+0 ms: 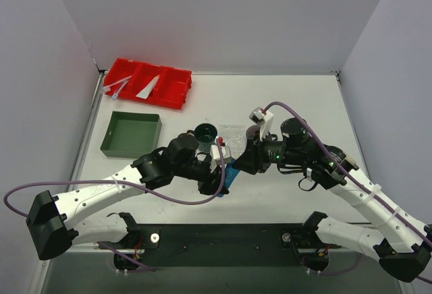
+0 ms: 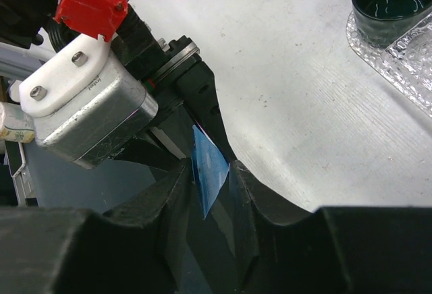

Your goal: Prepare toiletry sets of a toothbrush and toothpaste on the tray

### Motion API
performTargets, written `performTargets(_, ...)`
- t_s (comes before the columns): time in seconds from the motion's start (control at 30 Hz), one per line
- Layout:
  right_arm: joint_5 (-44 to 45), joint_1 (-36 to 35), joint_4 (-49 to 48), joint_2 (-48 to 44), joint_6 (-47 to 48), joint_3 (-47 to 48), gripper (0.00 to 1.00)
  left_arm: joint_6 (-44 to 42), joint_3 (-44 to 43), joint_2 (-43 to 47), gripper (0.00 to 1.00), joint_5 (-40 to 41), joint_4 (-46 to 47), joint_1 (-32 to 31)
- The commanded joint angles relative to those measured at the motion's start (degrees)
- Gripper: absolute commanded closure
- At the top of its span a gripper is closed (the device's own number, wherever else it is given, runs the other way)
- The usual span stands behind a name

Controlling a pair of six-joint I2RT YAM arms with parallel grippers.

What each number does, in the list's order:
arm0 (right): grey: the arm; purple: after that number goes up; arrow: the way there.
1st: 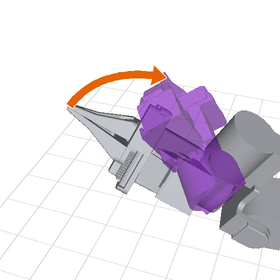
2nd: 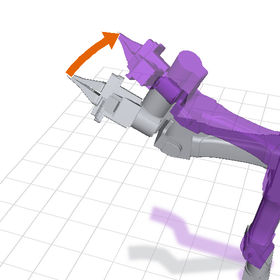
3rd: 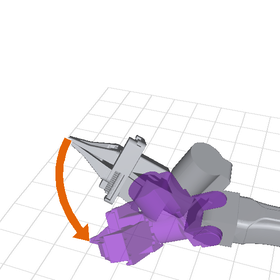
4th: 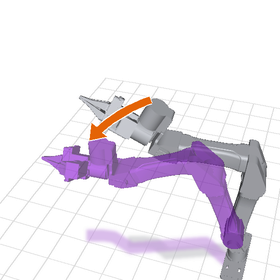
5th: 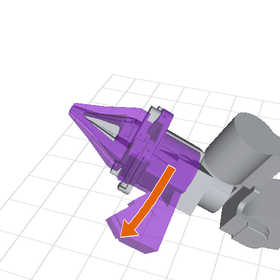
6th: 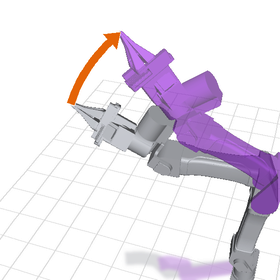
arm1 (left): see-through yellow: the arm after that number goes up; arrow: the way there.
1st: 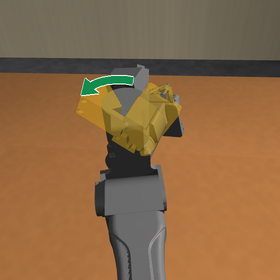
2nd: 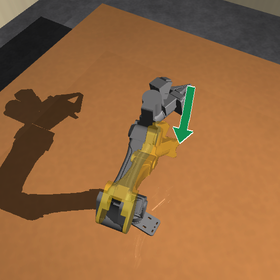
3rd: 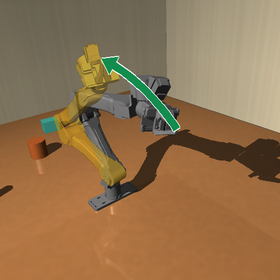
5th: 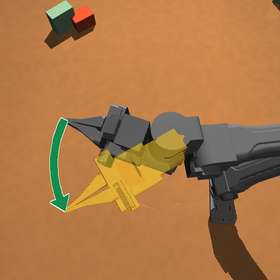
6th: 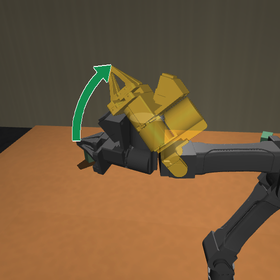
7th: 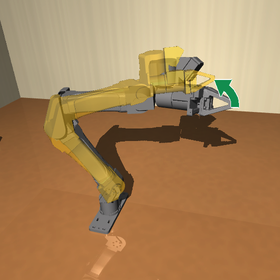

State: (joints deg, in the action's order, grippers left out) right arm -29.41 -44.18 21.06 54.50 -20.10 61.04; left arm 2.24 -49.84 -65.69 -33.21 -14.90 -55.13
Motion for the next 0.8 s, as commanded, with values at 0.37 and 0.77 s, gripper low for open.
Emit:
performTargets(0.37,1.89,-0.73,-4.8,-2.02,-0.65,-1.53,1.0,-0.04,-1.48,0.83,0.4,3.5,1.36,0.29)
performTargets(0.77,23.31,-0.73,2.31,-8.97,4.79,2.85,1.0,5.48,-0.95,12.68,0.06,8.96,8.91,15.39)
